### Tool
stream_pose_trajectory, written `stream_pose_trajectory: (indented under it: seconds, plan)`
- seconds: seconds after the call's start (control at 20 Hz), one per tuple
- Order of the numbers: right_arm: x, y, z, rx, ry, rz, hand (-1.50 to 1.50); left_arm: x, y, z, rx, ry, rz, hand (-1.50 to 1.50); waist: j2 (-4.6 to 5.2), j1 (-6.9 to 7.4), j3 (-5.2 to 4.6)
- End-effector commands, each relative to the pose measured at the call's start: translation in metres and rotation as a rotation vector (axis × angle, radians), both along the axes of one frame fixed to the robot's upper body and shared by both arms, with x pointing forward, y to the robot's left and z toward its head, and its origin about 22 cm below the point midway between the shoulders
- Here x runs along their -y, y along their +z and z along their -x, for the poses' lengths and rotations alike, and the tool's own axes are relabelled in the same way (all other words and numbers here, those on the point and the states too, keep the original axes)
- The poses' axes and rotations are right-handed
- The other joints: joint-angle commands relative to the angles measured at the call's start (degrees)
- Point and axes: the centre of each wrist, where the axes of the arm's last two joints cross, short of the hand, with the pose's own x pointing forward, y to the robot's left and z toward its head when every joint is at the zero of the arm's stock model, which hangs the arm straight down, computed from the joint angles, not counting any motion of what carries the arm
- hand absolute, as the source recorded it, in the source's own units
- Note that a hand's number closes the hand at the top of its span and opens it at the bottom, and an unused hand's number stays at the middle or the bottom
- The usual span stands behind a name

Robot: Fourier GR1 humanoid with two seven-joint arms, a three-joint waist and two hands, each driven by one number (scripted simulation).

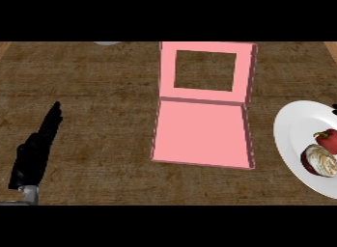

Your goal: Pick the bell pepper from the plate and place it in the cardboard box

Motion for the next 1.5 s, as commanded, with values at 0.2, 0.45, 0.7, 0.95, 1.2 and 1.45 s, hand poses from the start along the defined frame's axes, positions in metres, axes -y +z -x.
stream_pose_trajectory:
  seconds: [0.2, 0.45, 0.7, 0.95, 1.2, 1.45]
  plan:
    - [-0.003, -0.015, -0.008, -0.002, -0.019, 0.031, -1.5, 0.014, -0.013, 0.005, 0.007, -0.003, 0.008, 0.0, -0.03, -0.04, -0.03]
    - [-0.012, -0.046, -0.009, -0.002, -0.004, 0.017, -1.5, 0.0, -0.009, 0.009, -0.001, -0.002, -0.001, 0.0, 0.02, 0.09, -0.02]
    - [-0.016, -0.038, -0.009, -0.008, -0.025, 0.02, -1.5, -0.007, -0.008, 0.0, -0.002, 0.0, -0.003, 0.0, -0.05, -0.24, -0.04]
    - [-0.016, -0.049, -0.005, -0.001, -0.033, 0.003, -1.5, 0.0, -0.003, -0.001, 0.008, 0.019, -0.008, 0.0, -0.05, -0.23, -0.02]
    - [-0.023, -0.058, -0.021, -0.014, -0.01, -0.005, -1.5, 0.009, 0.001, -0.015, -0.014, 0.004, -0.003, 0.0, 0.03, -0.02, -0.01]
    - [-0.015, -0.058, -0.008, -0.025, -0.018, 0.017, -1.5, 0.014, 0.003, -0.005, -0.001, -0.002, 0.006, 0.0, -0.06, -0.21, -0.03]
